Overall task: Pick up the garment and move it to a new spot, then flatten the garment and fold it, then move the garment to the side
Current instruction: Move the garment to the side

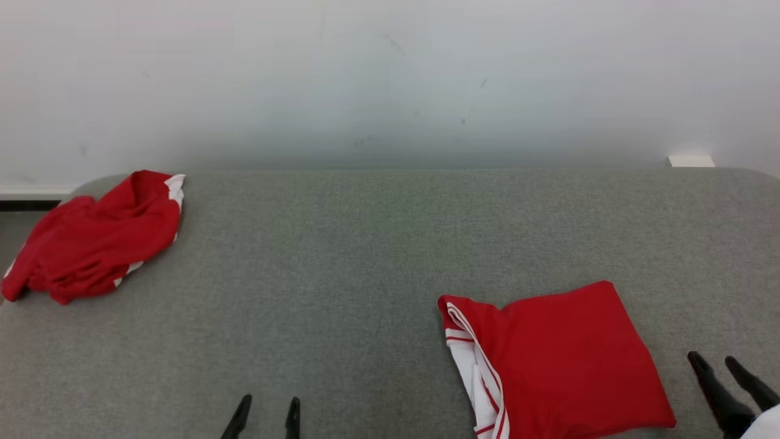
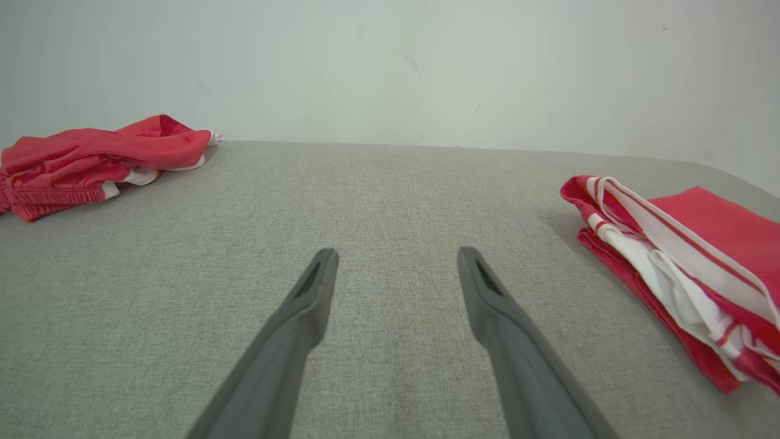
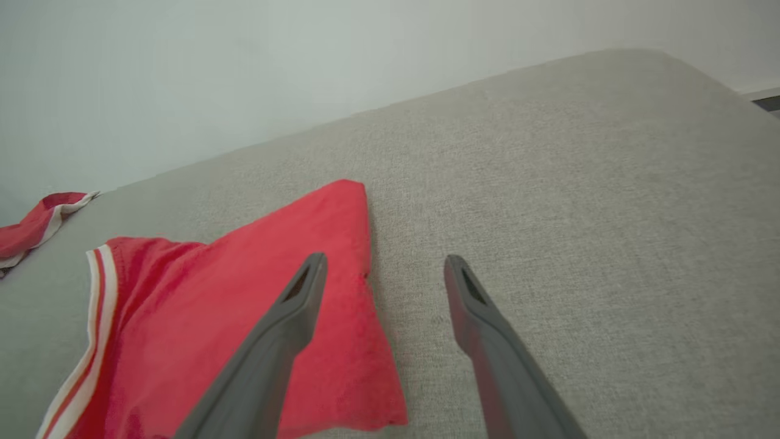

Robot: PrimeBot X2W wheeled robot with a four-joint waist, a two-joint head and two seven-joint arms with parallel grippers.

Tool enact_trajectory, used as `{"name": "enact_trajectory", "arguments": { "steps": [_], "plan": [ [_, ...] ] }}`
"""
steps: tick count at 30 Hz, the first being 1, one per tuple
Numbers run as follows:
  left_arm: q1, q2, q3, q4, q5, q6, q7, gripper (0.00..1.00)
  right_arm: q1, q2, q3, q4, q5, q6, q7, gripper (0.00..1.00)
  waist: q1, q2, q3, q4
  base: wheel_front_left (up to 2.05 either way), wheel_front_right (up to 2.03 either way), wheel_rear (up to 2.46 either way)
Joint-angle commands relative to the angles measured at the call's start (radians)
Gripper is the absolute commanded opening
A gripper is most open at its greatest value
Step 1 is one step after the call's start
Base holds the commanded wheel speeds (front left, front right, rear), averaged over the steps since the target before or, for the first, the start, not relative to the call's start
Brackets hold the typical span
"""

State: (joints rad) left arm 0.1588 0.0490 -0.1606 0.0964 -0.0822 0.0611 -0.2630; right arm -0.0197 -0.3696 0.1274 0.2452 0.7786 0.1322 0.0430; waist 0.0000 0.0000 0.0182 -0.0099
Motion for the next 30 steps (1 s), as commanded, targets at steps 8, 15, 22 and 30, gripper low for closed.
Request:
{"name": "enact_trajectory", "arguments": {
  "steps": [8,15,22,30],
  "plan": [
    [-0.06,0.003,-0.012,0.04,-0.013,-0.01,-0.001,1.0,-0.142,-0.187,-0.041,0.01,0.348,-0.003,0.515,1.0,0.0,0.0,0.073,0.076,0.0,0.0,0.0],
    [-0.098,0.003,-0.03,0.052,0.004,-0.016,-0.001,1.0,-0.234,-0.156,-0.043,0.11,0.355,-0.002,0.622,1.0,0.0,0.0,0.14,0.144,0.0,0.0,0.0],
    [-0.126,0.003,-0.024,0.057,0.008,-0.009,-0.001,1.0,-0.262,-0.117,-0.031,0.152,0.343,-0.002,0.648,1.0,0.0,0.0,0.182,0.195,0.0,0.0,0.0],
    [-0.135,0.003,-0.039,0.059,-0.009,0.003,-0.001,1.0,-0.277,-0.056,-0.005,0.127,0.384,-0.002,0.657,0.07,0.0,0.0,0.18,0.201,0.0,0.0,0.0]
  ]
}}
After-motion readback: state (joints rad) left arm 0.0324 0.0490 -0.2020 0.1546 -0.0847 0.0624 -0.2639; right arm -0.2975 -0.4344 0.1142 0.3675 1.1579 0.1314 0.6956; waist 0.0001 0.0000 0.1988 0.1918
